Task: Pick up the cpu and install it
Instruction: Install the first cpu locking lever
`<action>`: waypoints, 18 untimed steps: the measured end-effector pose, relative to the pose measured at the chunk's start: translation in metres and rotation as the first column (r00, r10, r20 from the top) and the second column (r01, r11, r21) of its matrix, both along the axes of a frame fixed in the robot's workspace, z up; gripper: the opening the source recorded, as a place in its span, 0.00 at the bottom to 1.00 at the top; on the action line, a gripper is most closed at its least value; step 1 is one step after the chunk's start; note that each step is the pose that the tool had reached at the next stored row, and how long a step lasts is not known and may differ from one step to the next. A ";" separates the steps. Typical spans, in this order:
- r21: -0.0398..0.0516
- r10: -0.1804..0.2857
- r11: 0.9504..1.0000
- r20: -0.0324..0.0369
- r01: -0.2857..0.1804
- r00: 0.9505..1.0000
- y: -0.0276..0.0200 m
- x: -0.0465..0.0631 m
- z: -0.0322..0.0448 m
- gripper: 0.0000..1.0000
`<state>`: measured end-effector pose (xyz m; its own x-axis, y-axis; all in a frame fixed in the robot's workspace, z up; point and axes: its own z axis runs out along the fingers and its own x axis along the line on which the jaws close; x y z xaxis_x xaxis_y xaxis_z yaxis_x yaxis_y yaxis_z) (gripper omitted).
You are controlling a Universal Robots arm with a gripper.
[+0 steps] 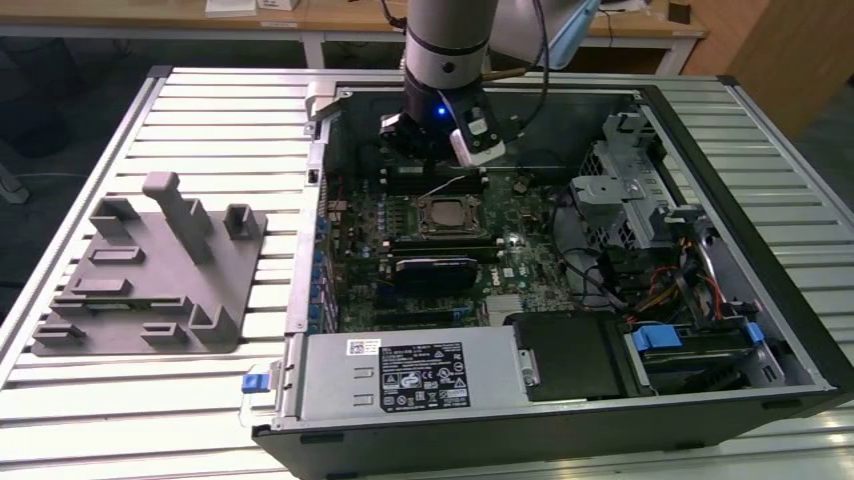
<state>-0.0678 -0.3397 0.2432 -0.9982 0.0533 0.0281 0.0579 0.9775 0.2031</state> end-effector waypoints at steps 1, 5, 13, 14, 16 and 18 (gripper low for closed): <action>0.000 0.000 1.000 0.000 0.000 1.000 0.0000 0.000 0.0000 0.11; 0.000 0.000 1.000 0.000 0.000 1.000 0.0000 0.000 0.0000 0.11; 0.000 -0.074 0.997 0.060 0.075 0.995 0.0000 0.003 -0.0067 0.11; 0.000 -0.076 0.997 0.060 0.076 0.995 0.0001 0.003 -0.0072 0.11; 0.000 -0.077 0.997 0.060 0.077 0.995 0.0000 0.003 -0.0073 0.11; 0.000 -0.077 0.997 0.060 0.077 0.995 0.0000 0.003 -0.0073 0.11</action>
<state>-0.0647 -0.3397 0.2359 -0.9910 0.1299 -0.0320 0.1206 0.9711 0.2062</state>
